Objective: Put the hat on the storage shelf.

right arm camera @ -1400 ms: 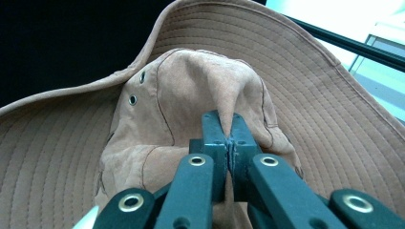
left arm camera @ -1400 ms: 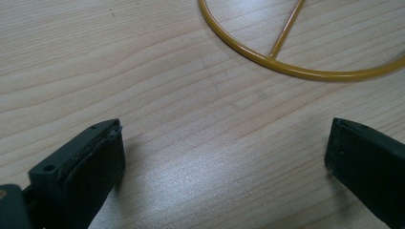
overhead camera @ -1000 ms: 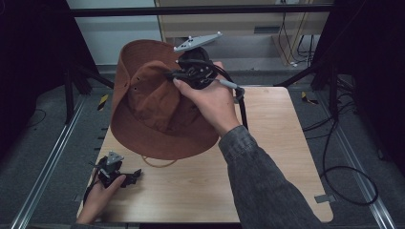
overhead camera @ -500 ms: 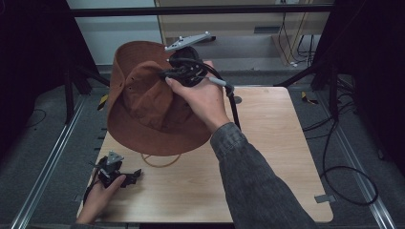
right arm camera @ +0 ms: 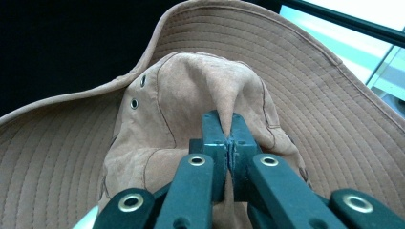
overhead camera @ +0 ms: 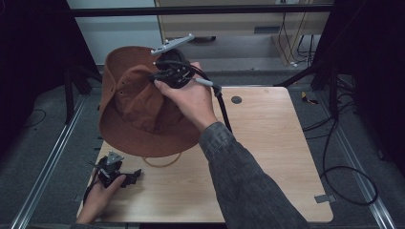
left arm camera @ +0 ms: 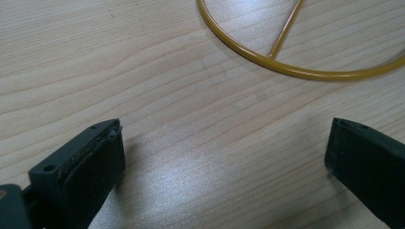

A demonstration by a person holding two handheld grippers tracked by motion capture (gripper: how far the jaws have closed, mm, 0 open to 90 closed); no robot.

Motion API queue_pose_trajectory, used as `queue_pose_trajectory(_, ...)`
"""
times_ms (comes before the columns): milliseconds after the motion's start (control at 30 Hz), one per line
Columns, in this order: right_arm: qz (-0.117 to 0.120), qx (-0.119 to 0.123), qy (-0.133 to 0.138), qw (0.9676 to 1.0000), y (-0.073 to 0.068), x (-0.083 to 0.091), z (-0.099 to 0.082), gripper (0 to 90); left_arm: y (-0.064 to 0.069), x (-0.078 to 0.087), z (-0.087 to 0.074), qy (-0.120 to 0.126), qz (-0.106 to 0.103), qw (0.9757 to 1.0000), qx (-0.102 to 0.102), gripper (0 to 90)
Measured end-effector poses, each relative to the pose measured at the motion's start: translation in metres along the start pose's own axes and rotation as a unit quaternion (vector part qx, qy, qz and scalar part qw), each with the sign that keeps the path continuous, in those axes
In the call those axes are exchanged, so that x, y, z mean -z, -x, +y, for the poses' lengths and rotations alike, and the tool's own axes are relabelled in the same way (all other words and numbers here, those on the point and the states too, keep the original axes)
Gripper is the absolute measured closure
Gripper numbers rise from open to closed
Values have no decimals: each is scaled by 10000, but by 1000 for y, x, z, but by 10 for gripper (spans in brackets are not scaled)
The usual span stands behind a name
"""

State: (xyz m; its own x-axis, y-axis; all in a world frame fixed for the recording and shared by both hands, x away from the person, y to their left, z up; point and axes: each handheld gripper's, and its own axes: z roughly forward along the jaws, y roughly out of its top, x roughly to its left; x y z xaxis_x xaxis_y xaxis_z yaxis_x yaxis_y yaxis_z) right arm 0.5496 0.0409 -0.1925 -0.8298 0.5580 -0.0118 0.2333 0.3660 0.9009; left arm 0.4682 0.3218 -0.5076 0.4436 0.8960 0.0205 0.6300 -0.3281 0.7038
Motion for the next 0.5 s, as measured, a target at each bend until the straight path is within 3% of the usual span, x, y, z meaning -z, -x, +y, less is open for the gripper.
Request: queue_pose_trajectory(500,146,4,-145,9998,-8,-25,-6,890,0,0,0,-17,-2,10000,-26,0)
